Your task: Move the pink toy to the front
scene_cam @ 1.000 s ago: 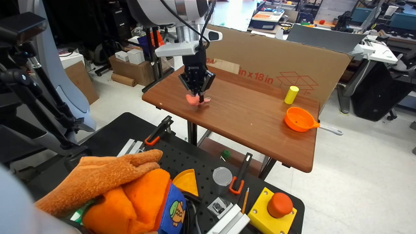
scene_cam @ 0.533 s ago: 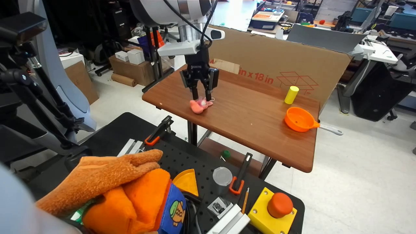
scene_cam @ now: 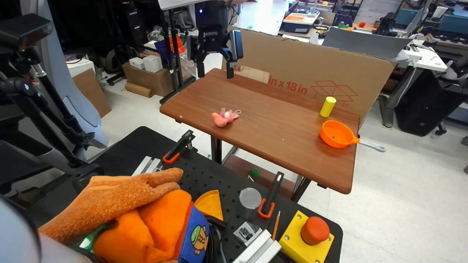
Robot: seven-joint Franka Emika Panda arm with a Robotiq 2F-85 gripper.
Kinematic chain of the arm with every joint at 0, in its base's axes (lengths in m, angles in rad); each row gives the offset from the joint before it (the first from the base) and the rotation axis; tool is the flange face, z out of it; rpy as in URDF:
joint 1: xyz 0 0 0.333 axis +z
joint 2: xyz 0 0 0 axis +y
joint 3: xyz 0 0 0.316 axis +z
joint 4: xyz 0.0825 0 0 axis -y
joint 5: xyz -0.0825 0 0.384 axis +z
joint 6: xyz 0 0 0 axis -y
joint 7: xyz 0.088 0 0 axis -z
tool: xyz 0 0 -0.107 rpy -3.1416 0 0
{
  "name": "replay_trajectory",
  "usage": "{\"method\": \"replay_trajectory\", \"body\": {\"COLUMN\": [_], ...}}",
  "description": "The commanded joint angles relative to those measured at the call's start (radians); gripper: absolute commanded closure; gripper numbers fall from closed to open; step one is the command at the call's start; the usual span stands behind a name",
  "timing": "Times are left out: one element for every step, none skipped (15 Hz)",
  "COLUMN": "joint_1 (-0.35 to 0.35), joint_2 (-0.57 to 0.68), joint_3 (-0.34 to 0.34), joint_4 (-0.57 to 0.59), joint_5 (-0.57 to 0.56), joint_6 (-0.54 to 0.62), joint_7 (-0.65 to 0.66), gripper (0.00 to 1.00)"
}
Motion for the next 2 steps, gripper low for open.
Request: {"method": "replay_trajectory", "body": {"joint_1": [-0.025, -0.027], "joint_2": [-0.009, -0.010], "joint_3": [0.026, 0.026], "joint_4": [-0.006, -0.012], "joint_5": [-0.004, -0.004], "joint_6": [-0.003, -0.003], "joint_7": [0.001, 0.000], "gripper": [0.00, 0.00]}}
